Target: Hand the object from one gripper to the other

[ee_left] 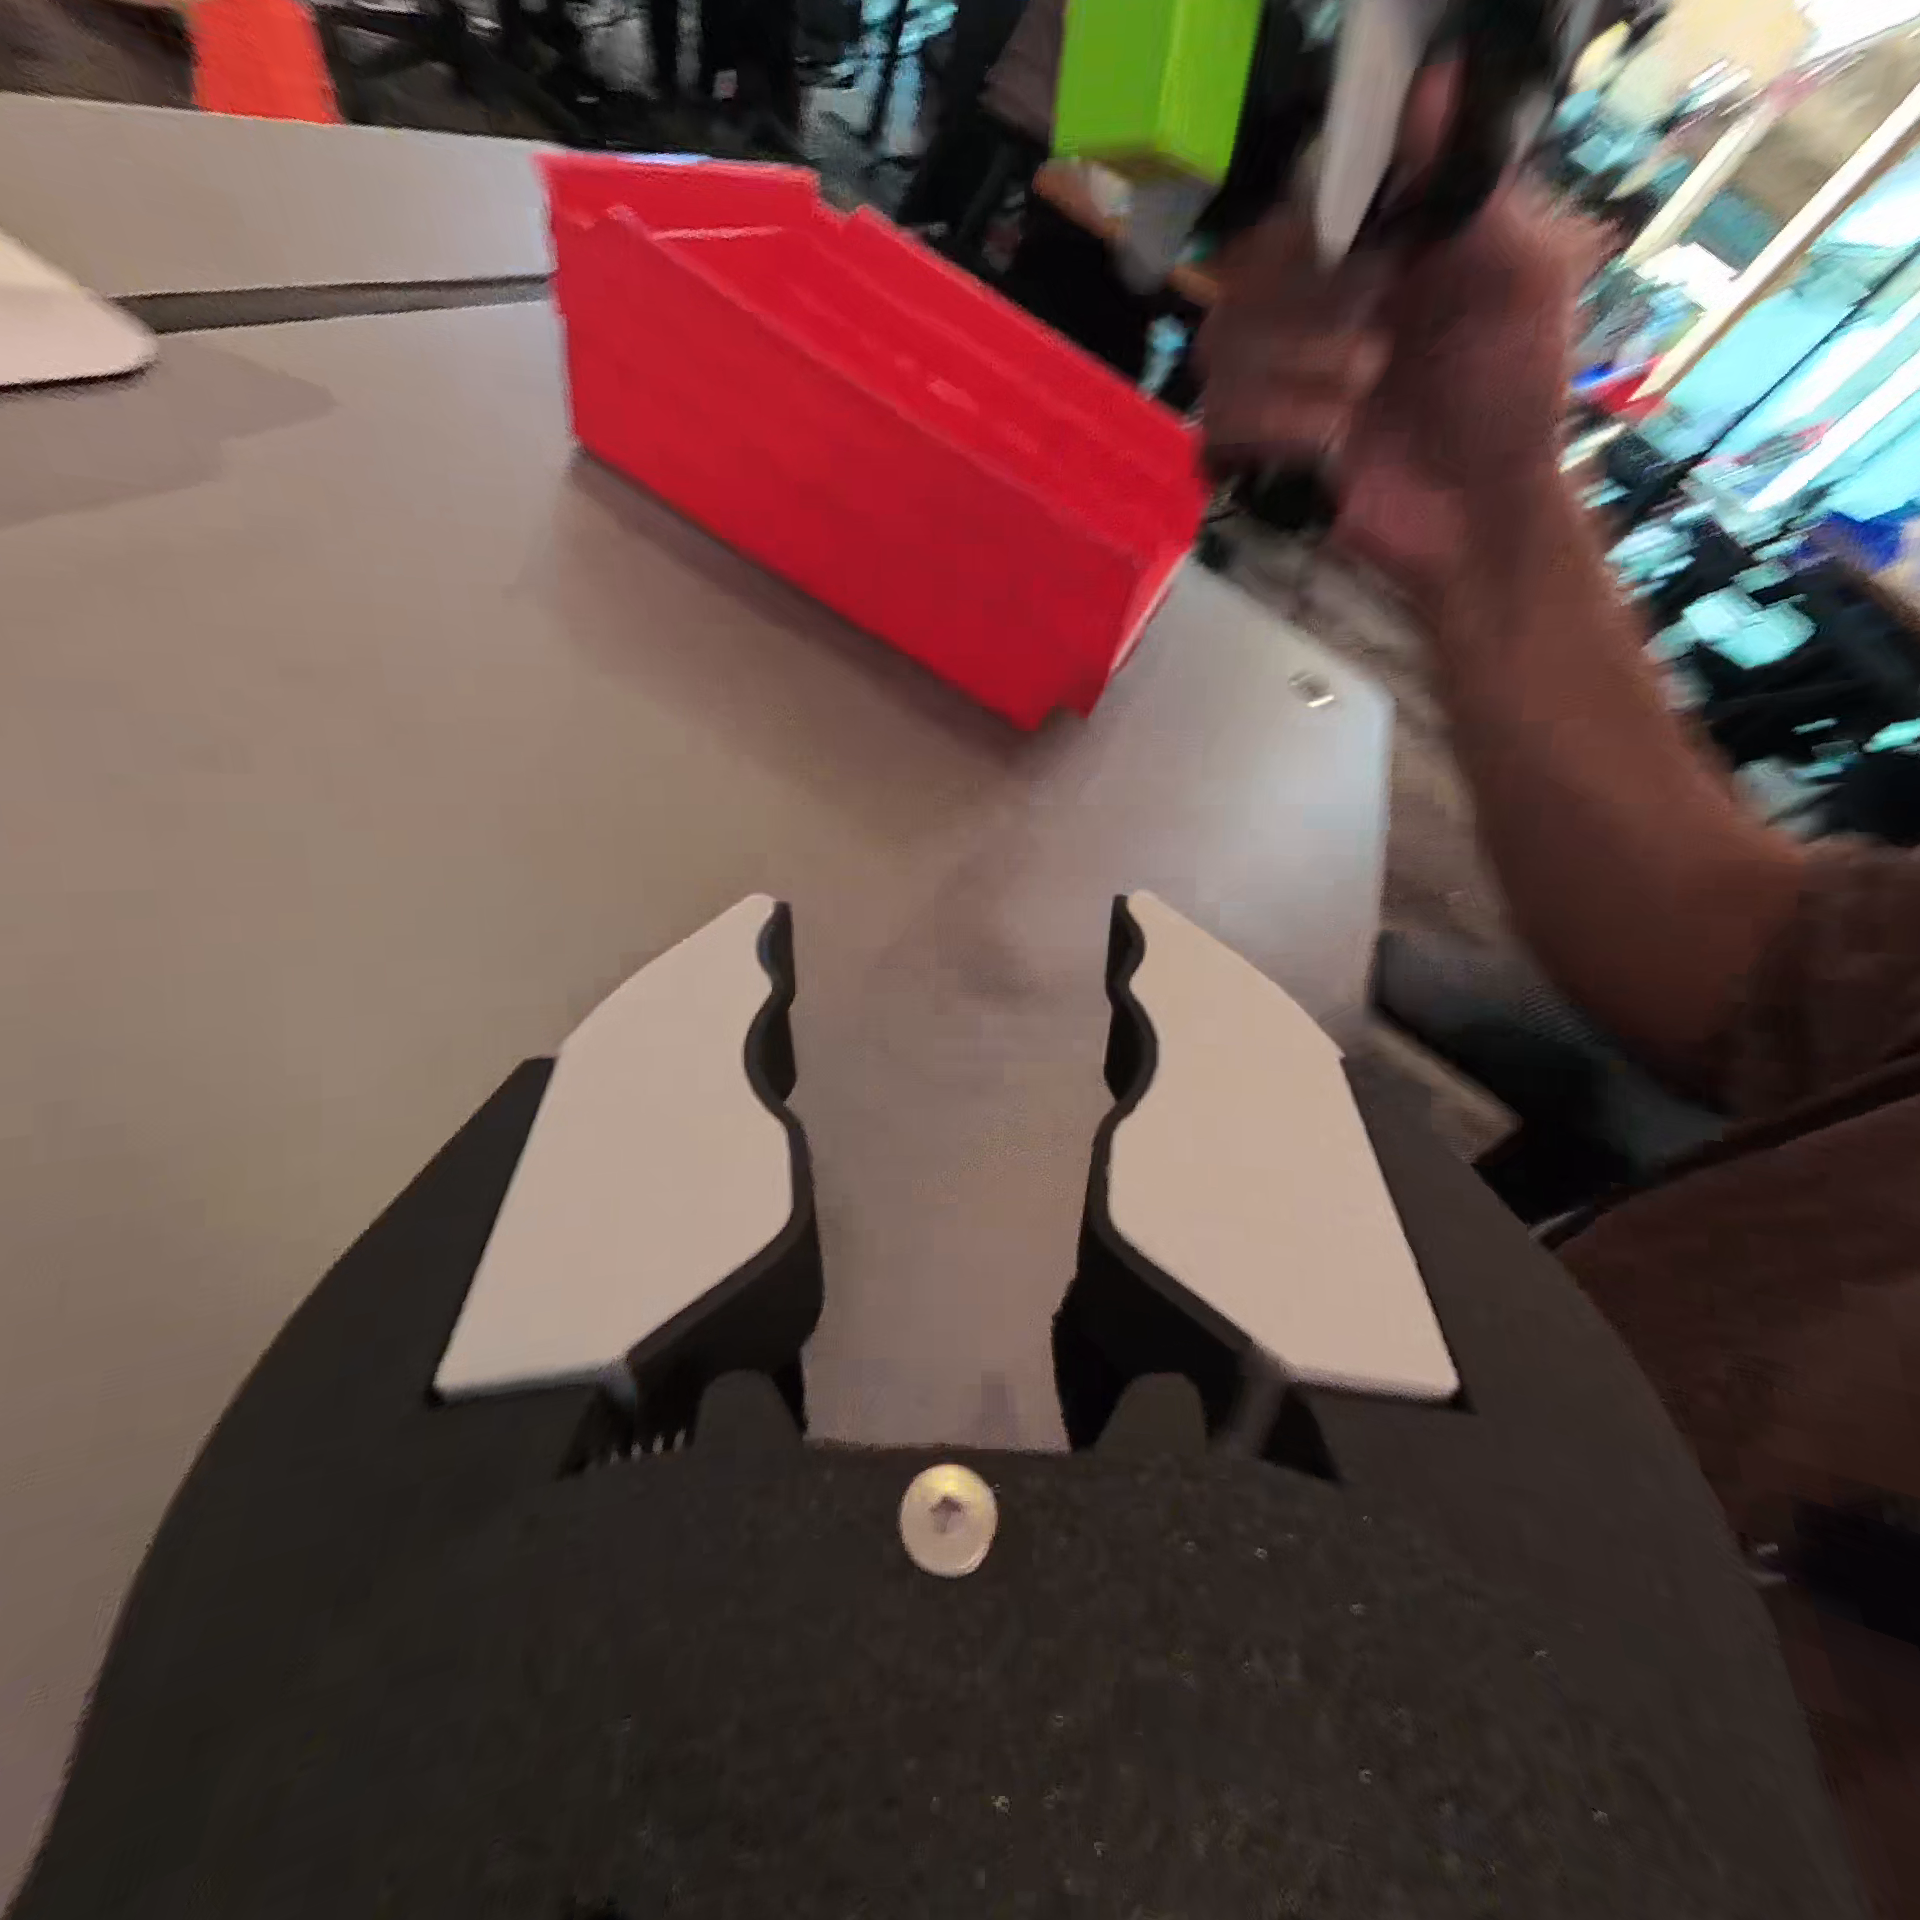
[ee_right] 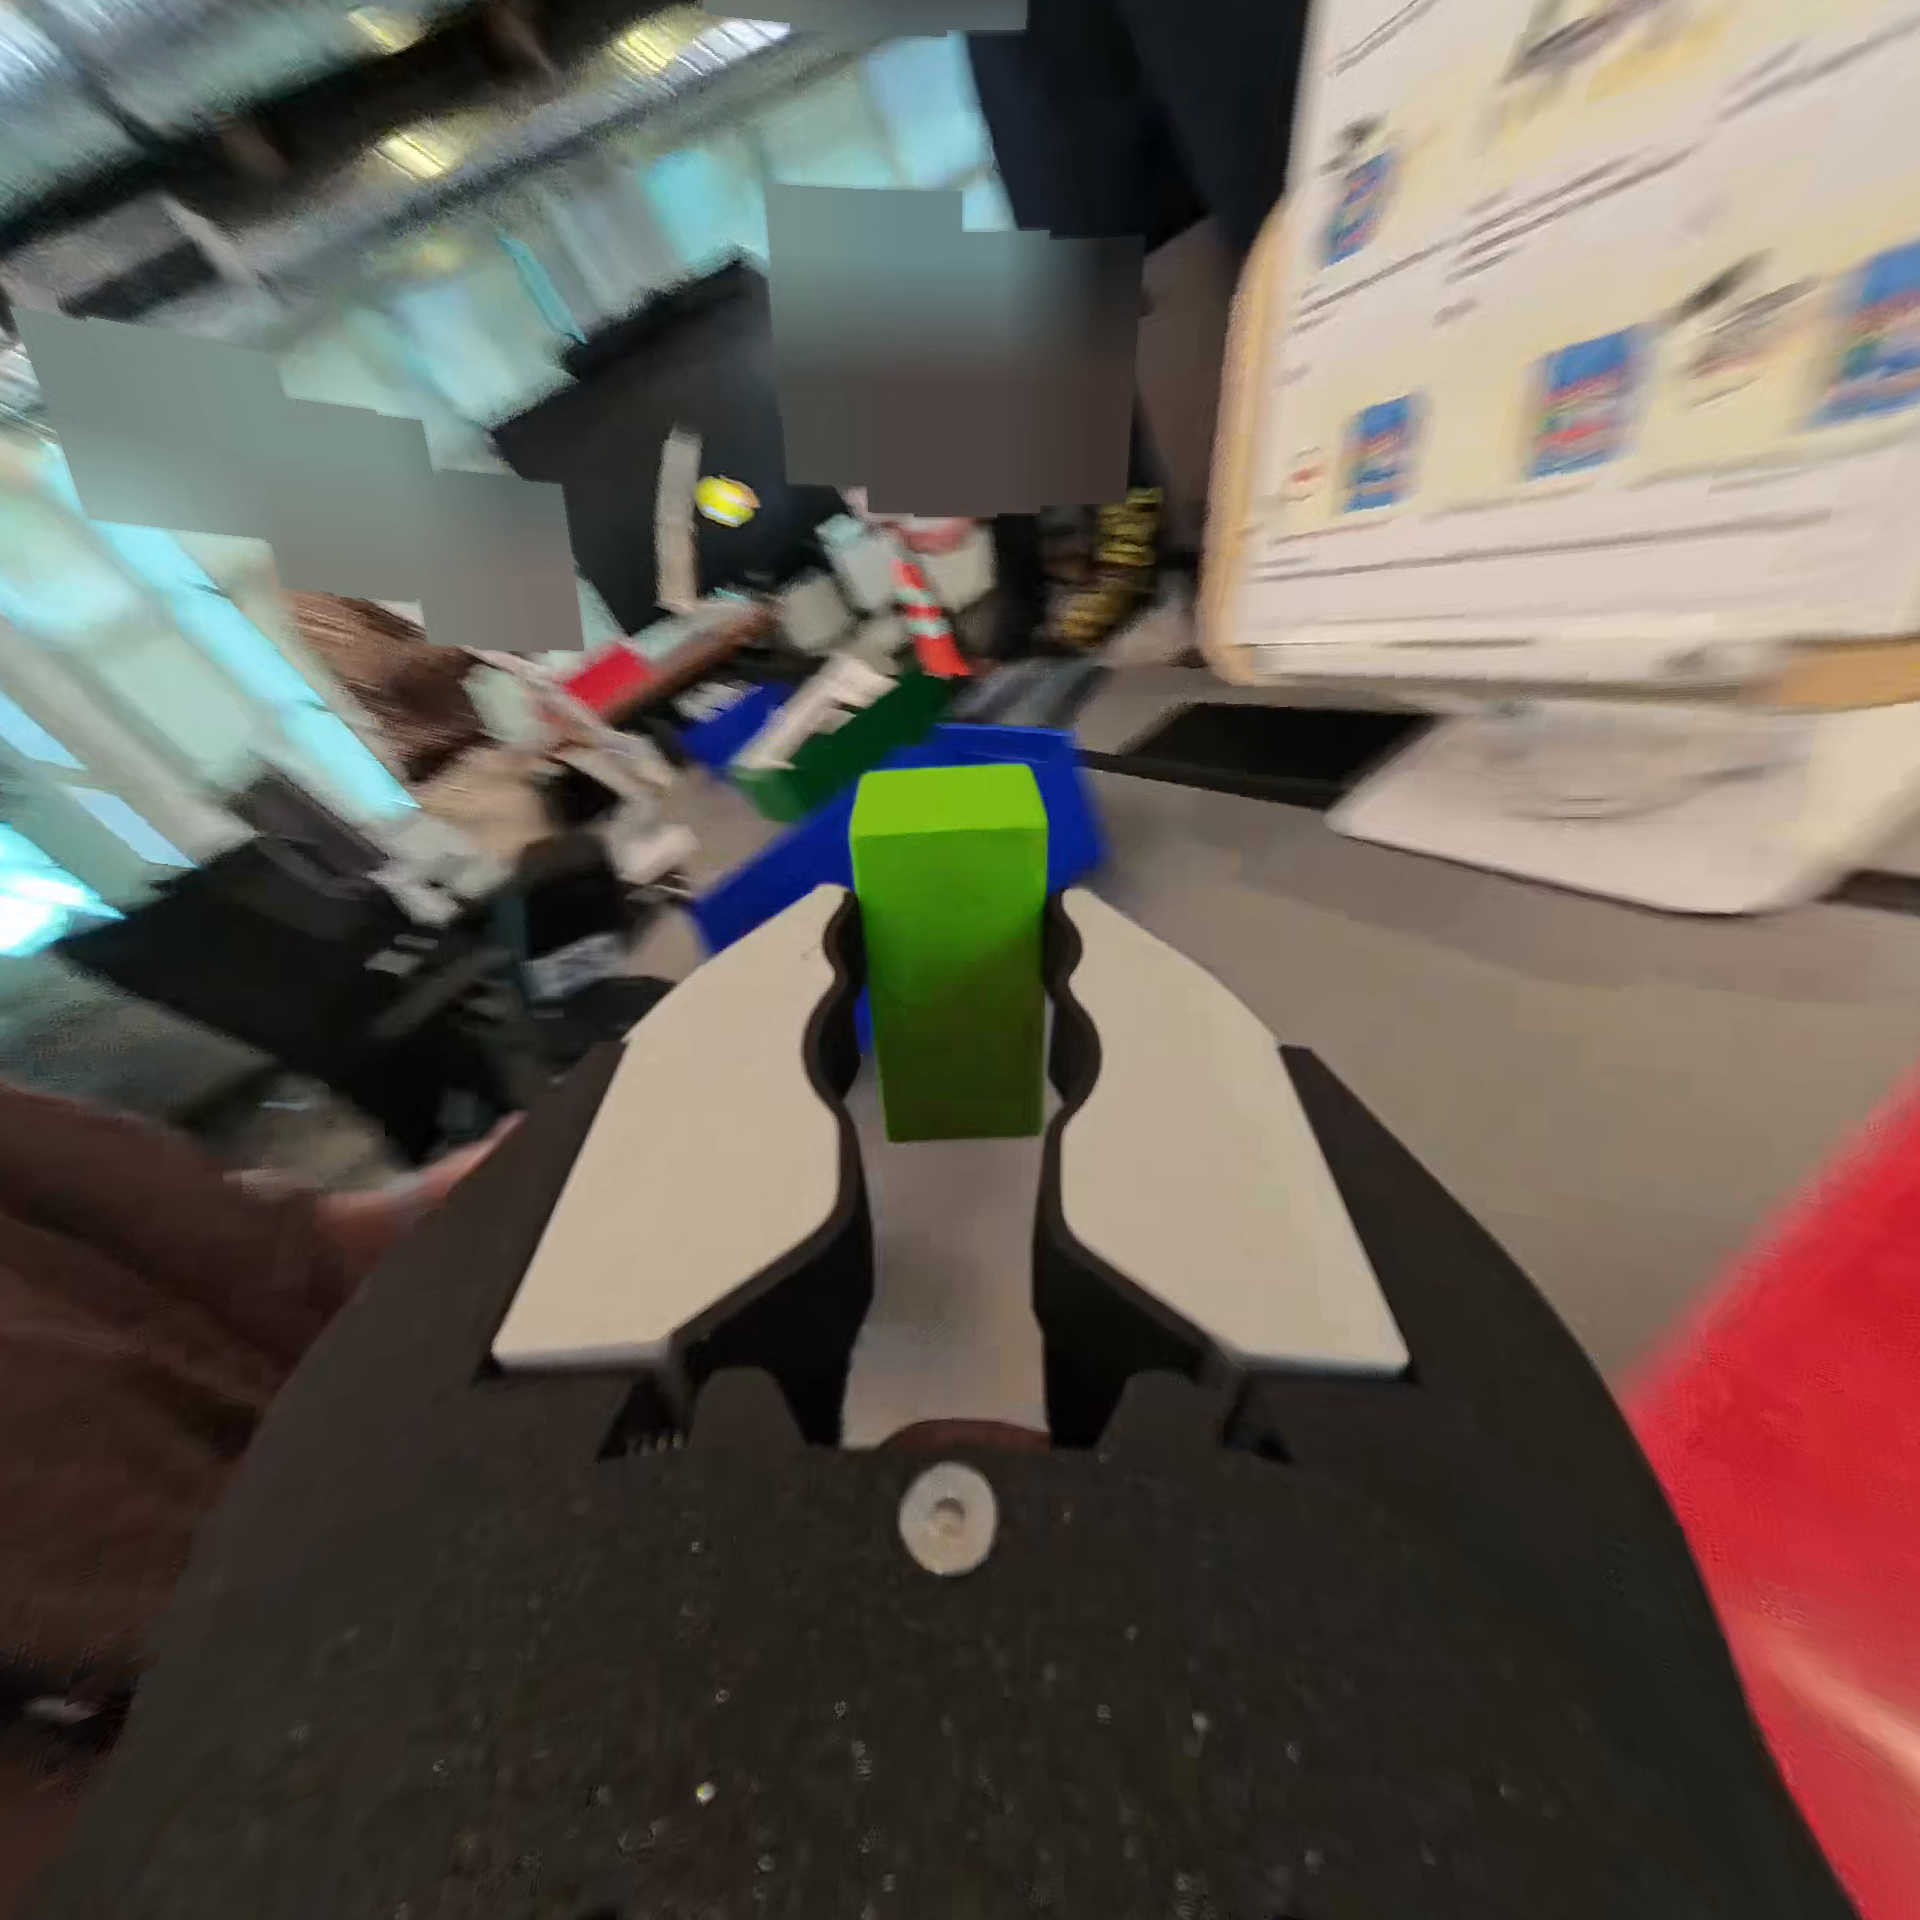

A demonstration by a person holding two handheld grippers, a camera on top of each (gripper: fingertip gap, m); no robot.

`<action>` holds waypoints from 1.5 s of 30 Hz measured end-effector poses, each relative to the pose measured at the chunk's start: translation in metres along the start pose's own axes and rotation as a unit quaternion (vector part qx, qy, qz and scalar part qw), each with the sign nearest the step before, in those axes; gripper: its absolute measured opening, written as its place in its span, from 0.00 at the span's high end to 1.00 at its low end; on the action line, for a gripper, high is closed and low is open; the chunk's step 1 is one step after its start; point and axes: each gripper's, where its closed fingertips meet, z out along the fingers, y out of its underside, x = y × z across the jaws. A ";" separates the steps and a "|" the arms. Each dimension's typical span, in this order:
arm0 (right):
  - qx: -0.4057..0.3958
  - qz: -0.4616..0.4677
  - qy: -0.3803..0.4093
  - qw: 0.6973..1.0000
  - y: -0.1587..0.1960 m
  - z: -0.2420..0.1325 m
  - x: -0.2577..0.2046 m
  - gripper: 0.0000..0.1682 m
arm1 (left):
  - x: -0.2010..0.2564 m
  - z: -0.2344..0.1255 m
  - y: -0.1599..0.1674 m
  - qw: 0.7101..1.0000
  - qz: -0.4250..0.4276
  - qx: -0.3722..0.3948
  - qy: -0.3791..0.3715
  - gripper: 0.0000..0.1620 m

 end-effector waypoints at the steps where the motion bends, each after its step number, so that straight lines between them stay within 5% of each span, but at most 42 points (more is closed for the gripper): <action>1: -0.020 -0.028 0.048 0.998 -0.010 -0.017 0.013 0.80 | -0.003 -0.008 0.011 0.999 0.015 -0.007 -0.030 0.65; 5: -0.200 -0.182 0.214 0.939 -0.010 -0.072 0.076 0.80 | -0.008 -0.029 0.044 0.995 0.039 -0.024 -0.093 0.66; 7: -0.328 -0.267 0.175 0.889 0.018 -0.083 0.098 0.80 | -0.005 -0.028 0.052 0.995 0.031 -0.024 -0.093 0.66; 13: -0.558 -0.283 0.094 0.774 0.105 -0.117 0.154 0.80 | 0.020 -0.015 0.063 0.997 0.030 -0.036 -0.060 0.66; 19: -0.640 -0.321 0.009 0.698 0.158 -0.131 0.154 0.80 | 0.029 -0.011 0.066 0.998 0.025 -0.028 -0.054 0.66; 26: -0.662 -0.348 -0.037 0.662 0.176 -0.135 0.155 0.80 | 0.027 -0.018 0.070 0.998 0.005 -0.020 -0.054 0.66; 35: -0.665 -0.318 -0.031 0.675 0.177 -0.135 0.154 0.79 | 0.025 -0.018 0.073 0.998 0.016 -0.029 -0.062 0.65; 37: -0.639 -0.314 -0.002 0.702 0.158 -0.129 0.148 0.66 | 0.025 -0.018 0.075 0.997 0.015 -0.033 -0.062 0.63; 40: -0.552 -0.307 0.053 0.774 0.095 -0.119 0.121 0.64 | 0.022 -0.020 0.078 0.997 0.019 -0.039 -0.067 0.62; 45: -0.255 -0.247 0.231 0.906 -0.003 -0.127 0.071 0.65 | 0.013 -0.027 0.076 0.994 0.038 -0.036 -0.091 0.62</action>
